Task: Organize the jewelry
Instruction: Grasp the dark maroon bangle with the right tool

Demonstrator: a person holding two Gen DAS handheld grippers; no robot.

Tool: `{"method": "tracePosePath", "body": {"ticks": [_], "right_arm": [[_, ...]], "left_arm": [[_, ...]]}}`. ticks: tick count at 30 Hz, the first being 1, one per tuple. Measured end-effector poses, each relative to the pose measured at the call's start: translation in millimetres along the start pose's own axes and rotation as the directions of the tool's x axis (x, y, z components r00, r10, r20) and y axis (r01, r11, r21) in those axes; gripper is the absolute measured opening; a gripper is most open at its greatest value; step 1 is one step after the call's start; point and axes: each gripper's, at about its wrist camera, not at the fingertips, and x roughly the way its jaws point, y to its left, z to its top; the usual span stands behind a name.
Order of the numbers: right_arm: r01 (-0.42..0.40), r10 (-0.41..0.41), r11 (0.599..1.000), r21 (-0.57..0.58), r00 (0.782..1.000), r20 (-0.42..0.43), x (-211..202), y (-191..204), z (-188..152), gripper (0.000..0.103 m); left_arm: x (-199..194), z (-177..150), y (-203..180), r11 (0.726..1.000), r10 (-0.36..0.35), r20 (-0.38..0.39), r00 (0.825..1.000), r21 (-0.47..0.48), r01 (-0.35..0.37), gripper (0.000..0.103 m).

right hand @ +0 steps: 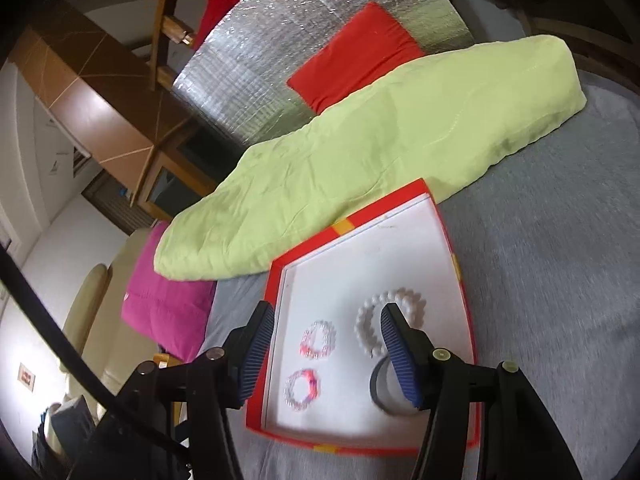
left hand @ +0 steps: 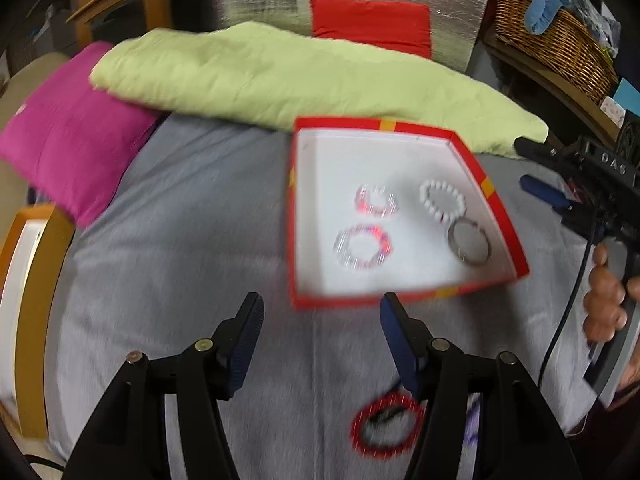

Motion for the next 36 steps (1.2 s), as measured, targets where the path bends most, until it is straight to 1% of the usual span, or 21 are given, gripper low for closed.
{"method": "tracePosePath", "body": {"ticks": [8,13,17,20,21,22,24,28,29,30,31,32,33,34,35,36], "right_arm": [[-0.013,0.013,1.0,-0.013,0.998,-0.056,-25,2,-27,0.06],[0.014,-0.019,0.999,-0.047,0.995,-0.102,-42,2,-48,0.06],[0.043,-0.055,0.996,-0.072,0.982,-0.18,-48,-2,-71,0.06],[0.044,-0.071,0.993,-0.105,0.96,-0.27,-42,0,-93,0.05],[0.046,-0.08,0.992,-0.122,0.951,-0.297,-38,2,-99,0.049],[0.056,-0.101,0.988,-0.147,0.941,-0.322,-34,4,-106,0.048],[0.071,-0.134,0.98,-0.184,0.925,-0.357,-25,9,-115,0.041],[0.106,-0.2,0.966,-0.236,0.884,-0.422,-4,11,-131,0.04],[0.115,-0.216,0.962,-0.248,0.876,-0.43,1,10,-134,0.037],[0.121,-0.228,0.958,-0.259,0.87,-0.438,5,11,-136,0.03],[0.128,-0.244,0.953,-0.273,0.861,-0.447,10,12,-139,0.027],[0.143,-0.269,0.945,-0.294,0.851,-0.45,15,12,-143,0.02],[0.164,-0.302,0.932,-0.324,0.846,-0.439,18,12,-145,0.013],[0.175,-0.322,0.92,-0.352,0.848,-0.422,19,14,-146,0.011],[0.177,-0.329,0.914,-0.365,0.85,-0.412,19,16,-146,0.008],[0.181,-0.331,0.913,-0.366,0.852,-0.405,18,16,-145,0.007]], "left_arm": [[-18,-49,10,0.999,-0.004,-0.041,0.999,-0.042,0.002,0.062],[-27,-71,11,0.999,-0.012,-0.045,0.999,-0.052,0.009,0.062],[-29,-81,9,0.999,-0.009,-0.044,0.999,-0.043,0.007,0.062],[-28,-87,10,0.998,-0.017,-0.053,0.998,-0.053,0.015,0.062],[-27,-88,12,0.998,-0.017,-0.056,0.998,-0.056,0.014,0.062],[-26,-89,12,0.998,-0.017,-0.059,0.998,-0.058,0.013,0.062],[-25,-92,14,0.998,-0.019,-0.066,0.998,-0.06,0.015,0.062],[-19,-94,16,0.998,-0.017,-0.082,0.997,-0.059,0.013,0.062],[-18,-94,17,0.998,-0.019,-0.084,0.996,-0.061,0.013,0.062],[-16,-94,17,0.998,-0.02,-0.086,0.996,-0.064,0.014,0.062],[-15,-94,17,0.998,-0.022,-0.089,0.996,-0.066,0.016,0.062],[-14,-94,17,0.998,-0.022,-0.089,0.996,-0.066,0.017,0.062],[-13,-94,16,0.998,-0.023,-0.089,0.996,-0.065,0.017,0.062],[-13,-93,16,0.998,-0.023,-0.089,0.996,-0.064,0.018,0.062],[-12,-93,15,0.998,-0.023,-0.09,0.996,-0.063,0.017,0.062],[-11,-93,15,0.998,-0.024,-0.092,0.996,-0.063,0.018,0.062]]}}
